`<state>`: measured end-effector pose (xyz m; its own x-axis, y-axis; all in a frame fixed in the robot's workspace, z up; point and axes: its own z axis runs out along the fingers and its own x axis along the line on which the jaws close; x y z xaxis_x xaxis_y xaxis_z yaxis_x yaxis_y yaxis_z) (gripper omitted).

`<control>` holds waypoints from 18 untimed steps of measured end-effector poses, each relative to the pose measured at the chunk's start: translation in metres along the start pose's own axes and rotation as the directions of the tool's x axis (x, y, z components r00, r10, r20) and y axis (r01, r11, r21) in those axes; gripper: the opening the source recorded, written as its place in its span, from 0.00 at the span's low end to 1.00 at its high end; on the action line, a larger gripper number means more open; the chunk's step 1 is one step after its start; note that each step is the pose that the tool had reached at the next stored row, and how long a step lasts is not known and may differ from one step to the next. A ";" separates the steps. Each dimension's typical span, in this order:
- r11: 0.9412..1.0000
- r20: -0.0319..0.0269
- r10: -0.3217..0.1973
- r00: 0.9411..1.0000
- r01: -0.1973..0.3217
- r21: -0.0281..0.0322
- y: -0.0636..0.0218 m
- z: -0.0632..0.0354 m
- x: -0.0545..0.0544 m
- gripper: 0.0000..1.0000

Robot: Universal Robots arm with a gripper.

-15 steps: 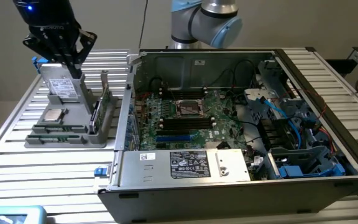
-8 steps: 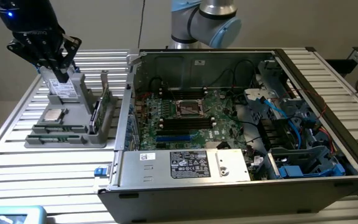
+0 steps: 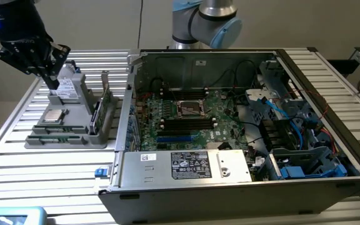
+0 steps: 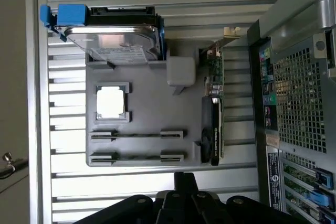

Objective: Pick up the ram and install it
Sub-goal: 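Reach for the ram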

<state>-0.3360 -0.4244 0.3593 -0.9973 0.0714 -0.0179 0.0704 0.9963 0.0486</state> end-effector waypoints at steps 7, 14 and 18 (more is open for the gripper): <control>1.000 0.000 0.000 1.000 0.000 0.004 -0.0023 0.0075 0.014 0.11; 1.000 0.000 -0.001 1.000 0.001 0.005 -0.0039 0.0131 0.032 0.11; 1.000 0.000 -0.001 1.000 0.001 0.006 -0.0048 0.0169 0.043 0.11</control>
<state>-0.3793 -0.4253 0.3414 -0.9973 0.0709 -0.0180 0.0701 0.9966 0.0429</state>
